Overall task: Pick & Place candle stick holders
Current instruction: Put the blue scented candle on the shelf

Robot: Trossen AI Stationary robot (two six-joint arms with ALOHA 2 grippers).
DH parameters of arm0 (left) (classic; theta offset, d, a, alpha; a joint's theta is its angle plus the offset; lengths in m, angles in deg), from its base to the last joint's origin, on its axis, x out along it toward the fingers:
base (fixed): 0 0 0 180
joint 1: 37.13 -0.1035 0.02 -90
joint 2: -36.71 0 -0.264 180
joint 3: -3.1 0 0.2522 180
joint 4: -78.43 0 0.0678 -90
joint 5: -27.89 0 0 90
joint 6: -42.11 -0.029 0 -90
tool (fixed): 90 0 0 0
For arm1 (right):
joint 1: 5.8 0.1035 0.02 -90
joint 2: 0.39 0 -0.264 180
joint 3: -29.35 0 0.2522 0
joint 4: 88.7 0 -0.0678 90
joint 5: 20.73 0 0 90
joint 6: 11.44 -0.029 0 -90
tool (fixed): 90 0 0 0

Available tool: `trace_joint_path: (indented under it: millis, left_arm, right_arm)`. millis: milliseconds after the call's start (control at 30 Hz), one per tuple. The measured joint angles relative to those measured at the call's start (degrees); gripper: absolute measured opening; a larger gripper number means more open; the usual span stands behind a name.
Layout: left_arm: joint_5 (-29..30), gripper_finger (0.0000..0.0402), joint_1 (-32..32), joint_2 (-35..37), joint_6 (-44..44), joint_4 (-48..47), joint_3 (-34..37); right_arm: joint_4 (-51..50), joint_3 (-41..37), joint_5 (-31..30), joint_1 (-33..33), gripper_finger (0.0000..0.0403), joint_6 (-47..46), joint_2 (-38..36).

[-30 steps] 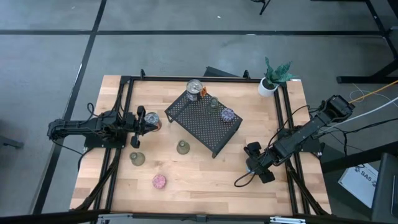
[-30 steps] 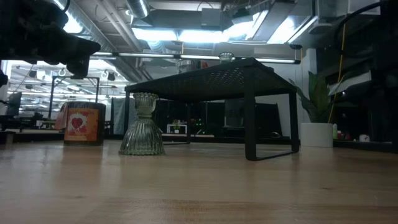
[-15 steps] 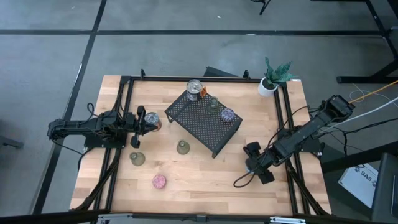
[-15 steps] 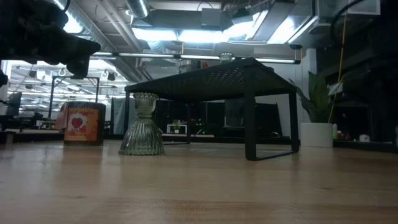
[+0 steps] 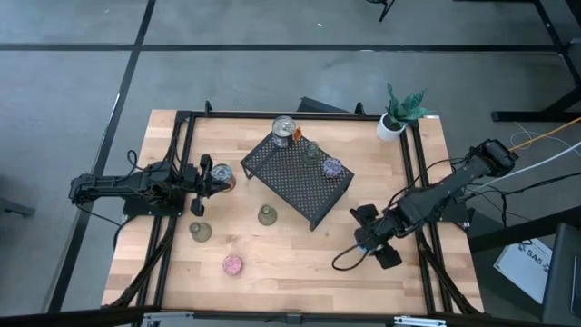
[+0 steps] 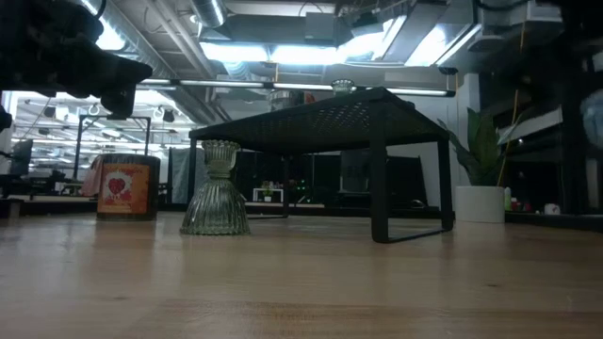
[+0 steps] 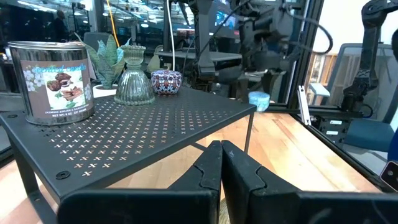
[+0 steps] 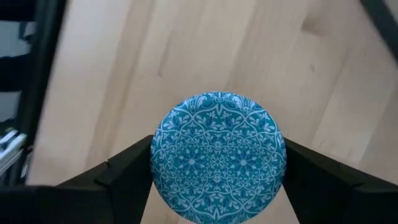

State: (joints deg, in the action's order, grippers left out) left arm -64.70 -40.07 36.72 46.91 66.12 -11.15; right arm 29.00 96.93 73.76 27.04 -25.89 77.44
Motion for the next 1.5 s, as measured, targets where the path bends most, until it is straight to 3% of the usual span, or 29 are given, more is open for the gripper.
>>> trace_joint_path:
  millis: [500, 933, 1233, 1500]
  left_arm:
    - [0.00, 0.0001, 0.00, 0.00, 0.00, 0.00, 0.00]
    - [0.00, 0.0001, 0.00, 0.00, 0.00, 0.00, 0.00]
    - [0.00, 0.0001, 0.00, 0.00, 0.01, 0.00, 0.00]
    - [0.00, 0.0001, 0.00, 0.00, 0.00, 0.00, 0.00]
  right_arm:
    - [-11.64, 18.74, 1.73, -7.69, 0.0308, 18.04, 0.80]
    - [-20.45, 37.05, 1.55, -17.22, 0.0307, 30.50, 9.24]
    - [-19.40, 39.35, 1.36, -23.33, 0.0307, 40.91, 16.48]
    - [-18.48, 39.35, -7.09, -27.57, 0.0307, 49.69, 21.31]
